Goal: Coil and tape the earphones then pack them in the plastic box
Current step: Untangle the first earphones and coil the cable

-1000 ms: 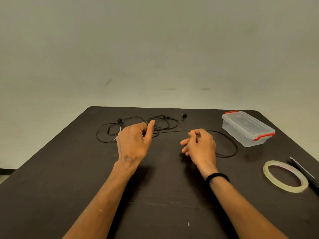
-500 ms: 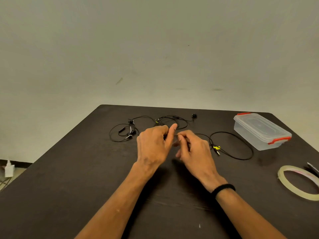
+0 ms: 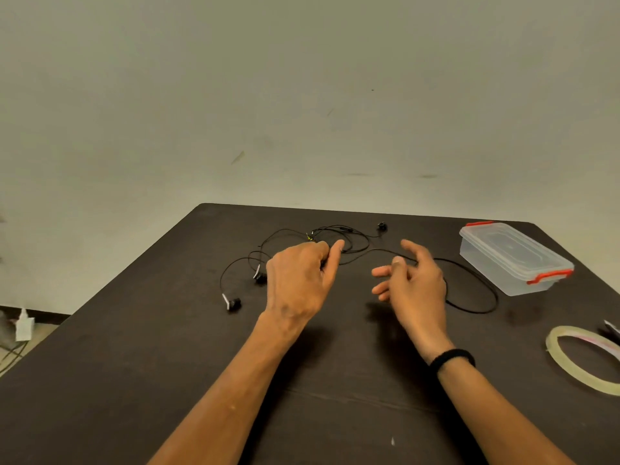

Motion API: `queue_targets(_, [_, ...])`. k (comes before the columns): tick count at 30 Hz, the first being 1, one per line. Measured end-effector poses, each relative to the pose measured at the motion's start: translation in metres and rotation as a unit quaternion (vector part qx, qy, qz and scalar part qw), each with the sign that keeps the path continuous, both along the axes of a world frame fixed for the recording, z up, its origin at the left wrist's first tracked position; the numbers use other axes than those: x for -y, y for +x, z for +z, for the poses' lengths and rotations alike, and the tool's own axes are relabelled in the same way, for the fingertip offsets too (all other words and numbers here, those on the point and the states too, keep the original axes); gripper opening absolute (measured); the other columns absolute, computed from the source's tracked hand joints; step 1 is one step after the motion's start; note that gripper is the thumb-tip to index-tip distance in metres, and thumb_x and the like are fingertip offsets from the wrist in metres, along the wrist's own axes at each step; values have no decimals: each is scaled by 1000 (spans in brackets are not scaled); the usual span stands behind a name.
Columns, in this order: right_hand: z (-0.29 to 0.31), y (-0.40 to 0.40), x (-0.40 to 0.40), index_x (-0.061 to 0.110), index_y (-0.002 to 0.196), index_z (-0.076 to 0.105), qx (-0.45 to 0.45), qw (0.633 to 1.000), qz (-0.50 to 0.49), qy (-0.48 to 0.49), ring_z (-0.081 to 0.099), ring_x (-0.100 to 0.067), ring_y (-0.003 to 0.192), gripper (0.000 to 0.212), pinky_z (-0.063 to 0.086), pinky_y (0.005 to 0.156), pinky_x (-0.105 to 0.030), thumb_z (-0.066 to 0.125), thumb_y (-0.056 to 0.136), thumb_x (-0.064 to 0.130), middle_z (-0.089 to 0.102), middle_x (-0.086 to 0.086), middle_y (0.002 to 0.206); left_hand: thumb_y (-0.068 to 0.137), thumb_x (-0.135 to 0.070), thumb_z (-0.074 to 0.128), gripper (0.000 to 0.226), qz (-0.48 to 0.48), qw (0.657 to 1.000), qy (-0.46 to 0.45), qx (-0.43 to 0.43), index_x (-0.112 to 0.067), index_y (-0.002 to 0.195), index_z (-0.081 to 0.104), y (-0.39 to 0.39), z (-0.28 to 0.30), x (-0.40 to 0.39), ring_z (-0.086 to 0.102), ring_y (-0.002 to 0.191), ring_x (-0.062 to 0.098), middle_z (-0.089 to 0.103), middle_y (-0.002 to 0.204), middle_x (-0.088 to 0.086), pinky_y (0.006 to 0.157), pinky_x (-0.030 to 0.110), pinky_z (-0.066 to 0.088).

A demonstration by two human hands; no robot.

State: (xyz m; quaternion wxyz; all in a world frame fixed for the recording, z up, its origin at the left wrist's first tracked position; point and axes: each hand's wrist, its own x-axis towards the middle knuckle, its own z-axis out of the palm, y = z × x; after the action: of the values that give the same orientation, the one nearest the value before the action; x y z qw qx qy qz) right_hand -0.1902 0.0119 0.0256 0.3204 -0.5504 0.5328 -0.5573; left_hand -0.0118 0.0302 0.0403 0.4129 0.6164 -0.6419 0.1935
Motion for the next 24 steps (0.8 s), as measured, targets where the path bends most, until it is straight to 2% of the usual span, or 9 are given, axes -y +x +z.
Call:
queue_targets(2, [1, 10, -13, 32, 147, 51, -131, 985, 76, -83, 73, -10, 60, 40, 61, 70, -34, 50, 109, 20, 80, 10, 85, 103, -43, 61, 60, -8, 1000, 3, 12, -18, 56, 34, -6, 0, -1, 32, 43, 19, 34, 48, -7, 45, 27, 23])
queue_targets(4, [-1, 21, -21, 28, 135, 61, -200, 960, 139, -135, 72, -6, 64, 31, 61, 75, -36, 53, 107, 18, 79, 13, 88, 103, -44, 60, 59, -16, 1000, 7, 9, -20, 57, 34, -9, -1, -1, 32, 44, 16, 35, 50, -9, 47, 27, 22])
queue_targets(7, [-3, 26, -22, 21, 107, 68, -219, 950, 160, -155, 71, -4, 66, 14, 59, 68, -32, 55, 106, 14, 77, 14, 88, 104, -47, 58, 59, -25, 1000, 7, -4, -18, 57, 38, -8, -2, -1, 36, 45, 16, 39, 50, -9, 47, 28, 23])
queue_targets(11, [-2, 21, -20, 22, 102, 68, -215, 953, 153, -151, 73, -7, 69, 16, 59, 67, -31, 55, 108, 15, 75, 14, 86, 105, -50, 55, 58, -39, 999, 20, -12, -21, 57, 39, -9, -2, -2, 40, 46, 15, 45, 51, -8, 48, 28, 27])
queue_targets(15, [-3, 21, -20, 20, 104, 69, -190, 961, 144, -138, 72, -9, 61, 17, 58, 62, -30, 53, 110, 18, 76, 12, 85, 106, -52, 50, 57, -44, 998, 29, -19, -20, 59, 47, -8, -4, -3, 41, 46, 13, 47, 51, -9, 50, 27, 24])
queue_targets(18, [-1, 19, -16, 20, 103, 69, -126, 980, 110, -105, 72, -11, 56, 17, 60, 59, -33, 54, 110, 21, 78, 8, 84, 106, -52, 49, 59, -37, 999, 27, -29, -21, 57, 39, -5, -2, -3, 38, 44, 16, 37, 48, -8, 49, 28, 24])
queue_targets(20, [3, 15, -12, 19, 101, 69, -68, 991, 84, -79, 72, -15, 56, 18, 59, 56, -33, 53, 110, 22, 79, 6, 85, 105, -53, 49, 61, -33, 998, 26, -46, -20, 57, 36, -4, 0, -2, 39, 45, 21, 33, 47, -6, 47, 31, 30])
queue_targets(24, [5, 5, -2, 14, 103, 68, 42, 998, 39, -20, 71, -19, 57, 20, 56, 55, -32, 51, 111, 20, 80, -4, 88, 106, -55, 46, 65, -30, 997, 37, -56, -13, 56, 46, -1, 1, -1, 45, 44, 23, 42, 46, -2, 46, 35, 43])
